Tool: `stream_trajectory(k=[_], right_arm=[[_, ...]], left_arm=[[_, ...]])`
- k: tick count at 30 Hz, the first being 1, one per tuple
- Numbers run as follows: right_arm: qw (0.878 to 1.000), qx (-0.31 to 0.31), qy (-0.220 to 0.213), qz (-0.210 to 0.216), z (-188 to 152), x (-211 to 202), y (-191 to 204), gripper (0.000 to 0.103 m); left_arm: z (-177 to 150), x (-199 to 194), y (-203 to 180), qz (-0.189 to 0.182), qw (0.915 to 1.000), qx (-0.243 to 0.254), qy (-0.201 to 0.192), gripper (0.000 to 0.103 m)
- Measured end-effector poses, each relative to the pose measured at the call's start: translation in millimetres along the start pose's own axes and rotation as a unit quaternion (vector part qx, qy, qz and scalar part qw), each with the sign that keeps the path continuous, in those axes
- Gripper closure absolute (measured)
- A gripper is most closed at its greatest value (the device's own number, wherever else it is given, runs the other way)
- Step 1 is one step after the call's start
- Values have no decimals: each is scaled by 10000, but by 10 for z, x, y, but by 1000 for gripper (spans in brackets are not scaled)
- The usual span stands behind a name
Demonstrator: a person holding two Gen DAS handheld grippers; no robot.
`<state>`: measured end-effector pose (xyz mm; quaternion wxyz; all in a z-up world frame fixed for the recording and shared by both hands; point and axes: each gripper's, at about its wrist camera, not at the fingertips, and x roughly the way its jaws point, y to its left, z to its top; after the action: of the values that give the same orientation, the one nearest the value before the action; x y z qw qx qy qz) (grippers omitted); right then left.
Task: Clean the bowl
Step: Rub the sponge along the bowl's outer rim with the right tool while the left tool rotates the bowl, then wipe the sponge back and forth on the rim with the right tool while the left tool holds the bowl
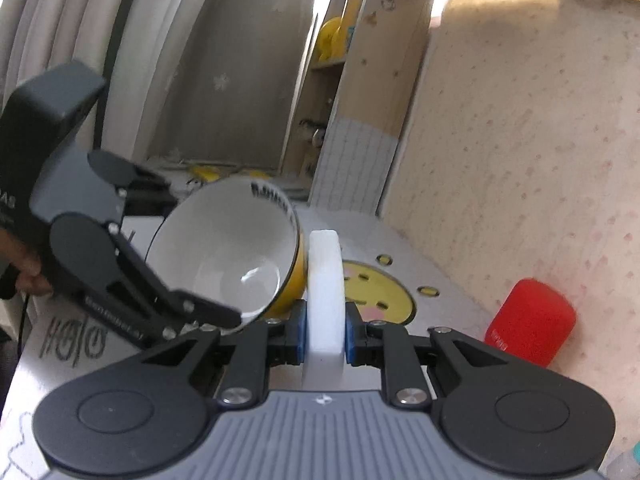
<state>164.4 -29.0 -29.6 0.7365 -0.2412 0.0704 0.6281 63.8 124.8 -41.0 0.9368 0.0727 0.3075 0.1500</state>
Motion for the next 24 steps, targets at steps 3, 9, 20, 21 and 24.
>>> stream_trajectory(k=[3, 9, 20, 21, 24], right_arm=[[10000, -12, -60, -59, 10, -13, 6, 86], [9988, 137, -455, -98, 62, -125, -34, 86], [9998, -62, -154, 62, 30, 41, 78, 86], [9999, -73, -128, 61, 26, 62, 87, 85], [9999, -65, -85, 41, 7, 71, 85, 85]], left_arm=[[-14, -3, 1, 14, 10000, -45, -16, 22], [-7, 5, 10, 11, 10000, -67, -11, 22], [49, 10, 53, 68, 9999, -23, -125, 22], [49, 13, 60, 64, 9999, -39, -115, 22], [29, 15, 70, 30, 9999, -72, -103, 24]])
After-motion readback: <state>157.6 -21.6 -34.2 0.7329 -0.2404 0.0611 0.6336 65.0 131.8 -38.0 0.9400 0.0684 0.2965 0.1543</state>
